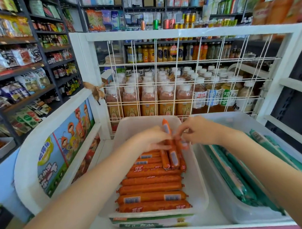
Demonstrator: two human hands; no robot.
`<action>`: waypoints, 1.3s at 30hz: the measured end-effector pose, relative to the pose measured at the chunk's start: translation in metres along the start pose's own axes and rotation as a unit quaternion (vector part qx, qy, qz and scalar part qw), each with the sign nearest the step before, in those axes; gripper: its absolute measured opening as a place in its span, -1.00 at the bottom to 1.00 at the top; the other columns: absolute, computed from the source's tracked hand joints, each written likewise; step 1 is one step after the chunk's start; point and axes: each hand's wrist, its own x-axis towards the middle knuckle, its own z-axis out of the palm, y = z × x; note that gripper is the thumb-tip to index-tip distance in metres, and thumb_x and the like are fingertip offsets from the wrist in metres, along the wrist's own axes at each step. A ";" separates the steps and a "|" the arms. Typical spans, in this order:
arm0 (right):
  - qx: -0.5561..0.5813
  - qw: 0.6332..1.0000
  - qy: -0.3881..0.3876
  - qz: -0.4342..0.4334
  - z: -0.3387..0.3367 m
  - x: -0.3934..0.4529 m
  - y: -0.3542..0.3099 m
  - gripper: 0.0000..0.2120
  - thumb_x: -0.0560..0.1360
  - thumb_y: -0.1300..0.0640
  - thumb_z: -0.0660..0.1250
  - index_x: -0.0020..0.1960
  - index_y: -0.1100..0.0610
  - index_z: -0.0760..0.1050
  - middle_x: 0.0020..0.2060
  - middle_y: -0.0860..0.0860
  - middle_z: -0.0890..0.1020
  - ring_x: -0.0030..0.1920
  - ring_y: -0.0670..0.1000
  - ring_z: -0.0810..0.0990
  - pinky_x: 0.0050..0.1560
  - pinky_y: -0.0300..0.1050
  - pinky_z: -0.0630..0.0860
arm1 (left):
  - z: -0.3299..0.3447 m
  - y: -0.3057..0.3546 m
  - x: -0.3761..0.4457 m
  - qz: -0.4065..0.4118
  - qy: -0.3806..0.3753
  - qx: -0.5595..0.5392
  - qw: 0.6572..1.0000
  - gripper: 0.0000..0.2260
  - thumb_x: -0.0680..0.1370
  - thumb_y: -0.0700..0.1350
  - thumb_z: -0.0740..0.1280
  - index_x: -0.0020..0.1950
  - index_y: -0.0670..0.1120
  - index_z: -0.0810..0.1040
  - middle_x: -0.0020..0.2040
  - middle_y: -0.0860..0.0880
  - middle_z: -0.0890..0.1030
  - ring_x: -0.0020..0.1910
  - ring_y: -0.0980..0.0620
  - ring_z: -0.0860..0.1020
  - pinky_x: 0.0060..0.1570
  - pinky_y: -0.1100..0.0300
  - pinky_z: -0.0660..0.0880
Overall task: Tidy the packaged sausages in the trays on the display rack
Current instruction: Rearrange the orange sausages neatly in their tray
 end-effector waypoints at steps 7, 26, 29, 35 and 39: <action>-0.063 0.991 -0.115 0.013 0.016 0.018 0.000 -0.60 0.48 0.39 0.09 0.19 0.13 0.53 0.18 0.02 0.55 0.19 0.02 0.48 0.21 -0.20 0.36 | -0.016 0.004 -0.008 0.096 0.066 0.392 0.913 -0.76 0.54 -0.23 0.25 0.18 -0.17 0.55 0.17 -0.11 0.56 0.13 -0.06 0.52 0.13 0.15 0.46; -0.094 0.986 -0.103 -0.087 0.037 0.036 -0.014 -0.55 0.46 0.40 0.14 0.23 0.05 0.49 0.22 -0.02 0.52 0.25 0.00 0.45 0.29 -0.07 0.35 | -0.032 -0.026 -0.036 -0.044 -0.052 0.778 0.625 -0.47 0.38 -0.02 0.47 0.28 -0.13 0.42 0.19 -0.10 0.51 0.10 -0.08 0.51 0.08 0.10 0.48; -0.062 0.978 -0.149 -0.135 0.051 0.038 -0.019 -0.48 0.41 0.42 0.15 0.24 -0.02 0.49 0.24 -0.02 0.51 0.25 0.02 0.44 0.29 0.03 0.38 | -0.028 -0.022 -0.037 -0.065 -0.046 0.775 0.627 -0.45 0.39 -0.04 0.47 0.31 -0.16 0.39 0.21 -0.12 0.49 0.13 -0.10 0.50 0.12 0.10 0.47; -0.127 0.968 -0.170 -0.134 0.061 0.036 -0.022 -0.37 0.42 0.37 0.18 0.37 -0.13 0.29 0.39 0.01 0.29 0.36 0.10 0.21 0.36 0.18 0.20 | -0.028 -0.021 -0.042 -0.084 -0.042 0.763 0.639 -0.43 0.41 -0.01 0.45 0.33 -0.17 0.36 0.20 -0.11 0.49 0.12 -0.08 0.51 0.05 0.14 0.46; -0.244 0.945 -0.168 -0.136 0.065 0.032 -0.030 -0.41 0.51 0.29 0.20 0.43 -0.14 0.20 0.44 -0.01 0.13 0.43 0.15 0.05 0.42 0.24 0.02 | -0.027 -0.020 -0.040 -0.110 -0.055 0.764 0.634 -0.42 0.41 0.02 0.44 0.34 -0.17 0.36 0.20 -0.12 0.49 0.15 -0.10 0.50 0.14 0.08 0.47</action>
